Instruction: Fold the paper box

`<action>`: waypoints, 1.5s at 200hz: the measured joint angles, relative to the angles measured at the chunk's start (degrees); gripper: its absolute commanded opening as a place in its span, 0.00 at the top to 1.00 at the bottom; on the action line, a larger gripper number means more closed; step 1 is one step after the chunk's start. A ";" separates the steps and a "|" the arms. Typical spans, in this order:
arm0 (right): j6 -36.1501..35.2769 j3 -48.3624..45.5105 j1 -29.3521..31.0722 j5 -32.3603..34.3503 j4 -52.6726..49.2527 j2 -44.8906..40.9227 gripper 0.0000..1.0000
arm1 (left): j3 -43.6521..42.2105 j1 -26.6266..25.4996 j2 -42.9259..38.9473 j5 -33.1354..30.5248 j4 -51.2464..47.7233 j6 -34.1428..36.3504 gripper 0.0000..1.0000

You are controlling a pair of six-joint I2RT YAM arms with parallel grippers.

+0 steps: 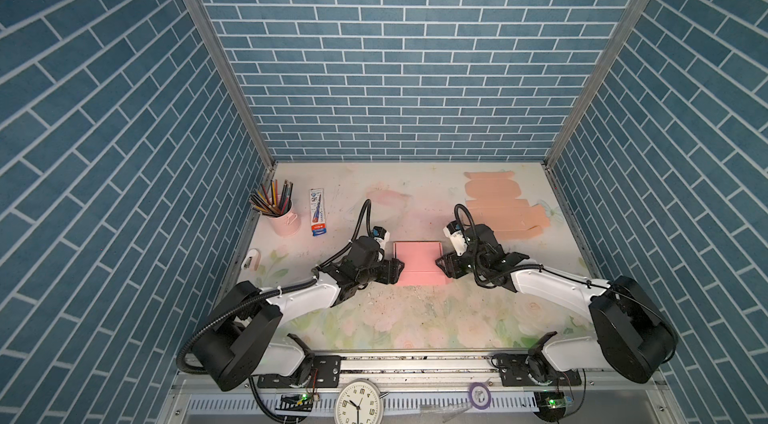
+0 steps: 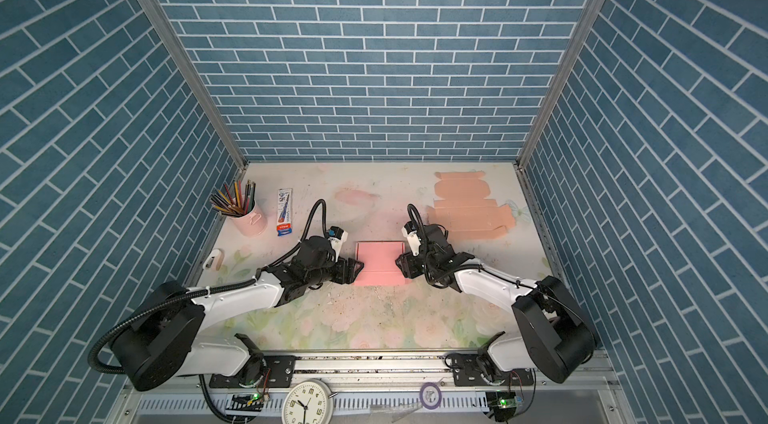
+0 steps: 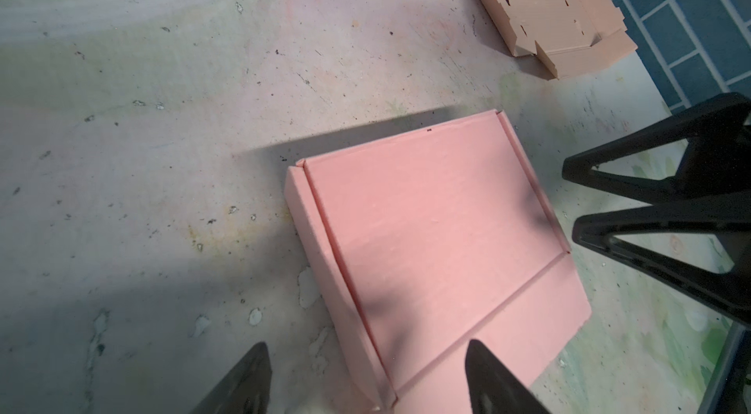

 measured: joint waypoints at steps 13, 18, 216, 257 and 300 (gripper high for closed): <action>0.31 -0.57 0.70 0.26 -0.17 -0.94 0.40 | -0.59 -0.90 -1.27 -0.66 -0.98 -0.02 0.23; 0.52 -0.92 0.96 0.42 -0.28 -1.33 0.40 | -0.81 -1.22 -1.73 -0.83 -1.44 -0.04 0.23; 7.08 -7.54 6.69 1.66 -1.51 -7.78 0.40 | -4.52 -6.58 -5.57 -1.27 -2.14 -3.85 0.25; 7.34 -7.54 6.73 2.03 -0.94 -7.34 0.39 | -4.52 -6.86 -4.76 -1.11 -1.33 -3.87 0.26; 7.52 -7.54 6.80 2.01 0.20 -5.79 0.38 | -4.52 -7.58 -3.08 -0.79 -0.37 -4.02 0.27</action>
